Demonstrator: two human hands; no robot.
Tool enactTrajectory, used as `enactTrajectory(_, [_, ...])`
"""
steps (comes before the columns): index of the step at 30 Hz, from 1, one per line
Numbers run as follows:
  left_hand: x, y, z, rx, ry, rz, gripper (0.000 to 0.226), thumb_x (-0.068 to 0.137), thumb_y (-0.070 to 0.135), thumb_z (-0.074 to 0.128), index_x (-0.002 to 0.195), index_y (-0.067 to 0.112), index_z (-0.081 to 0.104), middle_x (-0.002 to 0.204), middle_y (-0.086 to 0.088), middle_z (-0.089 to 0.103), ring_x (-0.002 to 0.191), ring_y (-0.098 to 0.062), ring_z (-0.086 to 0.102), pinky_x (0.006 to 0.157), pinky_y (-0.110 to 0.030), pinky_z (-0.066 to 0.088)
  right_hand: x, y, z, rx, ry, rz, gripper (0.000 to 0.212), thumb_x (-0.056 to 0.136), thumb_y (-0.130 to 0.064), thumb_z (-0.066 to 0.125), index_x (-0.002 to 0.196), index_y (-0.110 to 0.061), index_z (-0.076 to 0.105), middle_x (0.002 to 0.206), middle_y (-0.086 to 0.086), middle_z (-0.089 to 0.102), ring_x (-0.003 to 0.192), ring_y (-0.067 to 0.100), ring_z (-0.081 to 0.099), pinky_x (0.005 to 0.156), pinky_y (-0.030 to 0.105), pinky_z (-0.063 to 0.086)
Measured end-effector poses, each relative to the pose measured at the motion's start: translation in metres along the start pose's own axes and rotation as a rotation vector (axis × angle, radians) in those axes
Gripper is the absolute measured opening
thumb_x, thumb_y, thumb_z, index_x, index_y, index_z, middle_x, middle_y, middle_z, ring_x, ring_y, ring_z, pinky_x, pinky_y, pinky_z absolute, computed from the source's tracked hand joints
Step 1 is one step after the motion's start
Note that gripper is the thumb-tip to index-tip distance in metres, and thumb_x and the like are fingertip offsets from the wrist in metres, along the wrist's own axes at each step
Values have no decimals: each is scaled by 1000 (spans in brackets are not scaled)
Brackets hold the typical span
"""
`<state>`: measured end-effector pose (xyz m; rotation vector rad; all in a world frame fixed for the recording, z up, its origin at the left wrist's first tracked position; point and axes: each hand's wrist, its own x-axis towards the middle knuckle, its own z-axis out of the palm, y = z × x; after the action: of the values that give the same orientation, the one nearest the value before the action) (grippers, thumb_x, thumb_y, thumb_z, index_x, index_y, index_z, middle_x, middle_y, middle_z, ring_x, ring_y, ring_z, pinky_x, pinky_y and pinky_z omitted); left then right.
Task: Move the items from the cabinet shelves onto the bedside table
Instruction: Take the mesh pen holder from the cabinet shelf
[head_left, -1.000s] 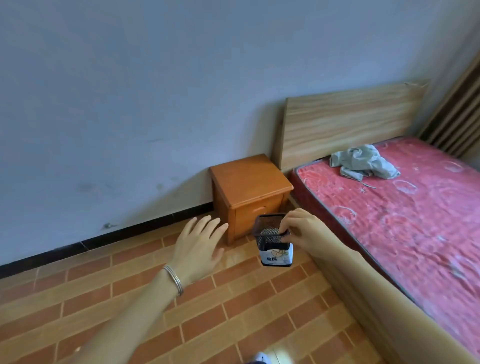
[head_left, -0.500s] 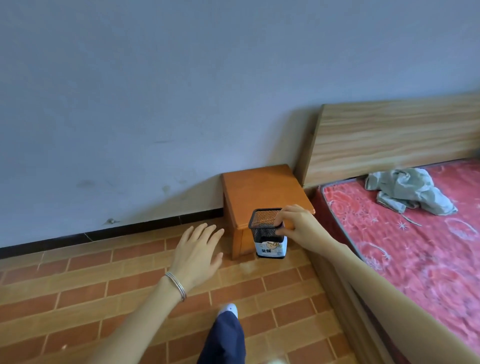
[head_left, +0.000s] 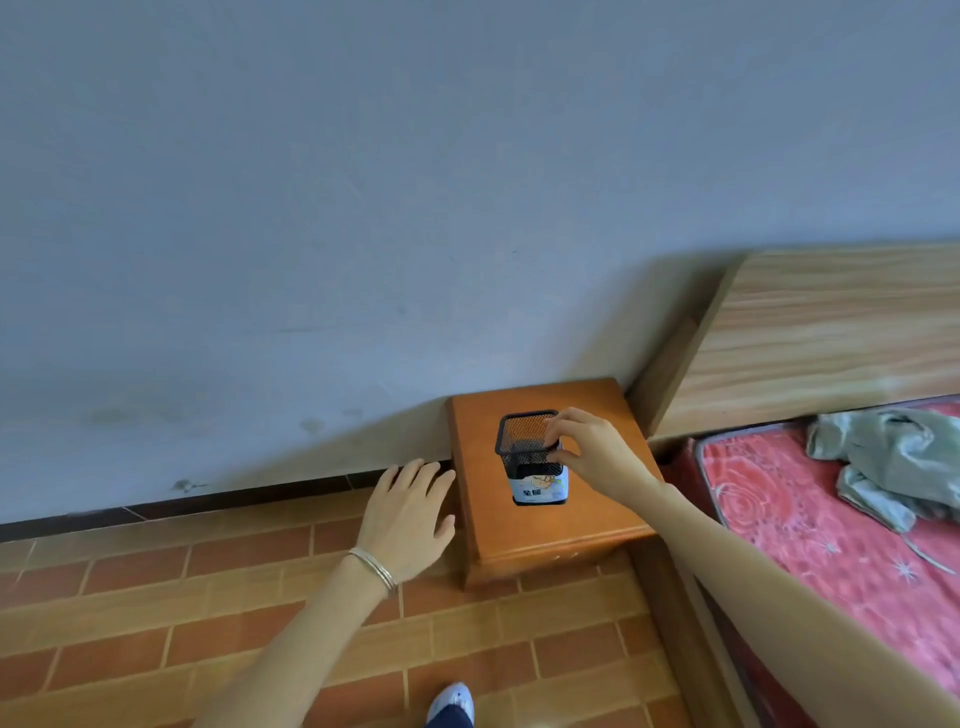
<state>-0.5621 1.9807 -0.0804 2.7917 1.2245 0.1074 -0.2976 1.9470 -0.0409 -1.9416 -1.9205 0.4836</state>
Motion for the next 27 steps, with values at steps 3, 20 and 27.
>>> enactTrajectory(3, [41, -7, 40, -7, -66, -51, 52, 65, 40, 78, 111, 17, 69, 110, -3, 68, 105, -23, 63, 88, -43, 50, 45, 38, 23, 34, 27, 23, 10, 79, -5, 70, 84, -11, 64, 106, 2, 60, 106, 22, 58, 85, 37, 49])
enactTrajectory(20, [168, -39, 311, -96, -318, -142, 76, 92, 54, 42, 151, 20, 8, 159, -1, -2, 145, -18, -2, 116, -36, 6, 181, 219, 232, 137, 112, -257, 17, 75, 12, 69, 76, -3, 61, 98, 6, 63, 114, 15, 56, 91, 11, 42])
enactTrajectory(27, [186, -58, 334, -95, -361, -95, 94, 82, 66, 51, 151, 23, 4, 158, 1, -10, 144, -18, -13, 115, -37, -3, 227, 230, 256, 129, 132, -307, 13, 77, 11, 67, 79, -1, 62, 99, 9, 63, 116, 17, 55, 86, 26, 50])
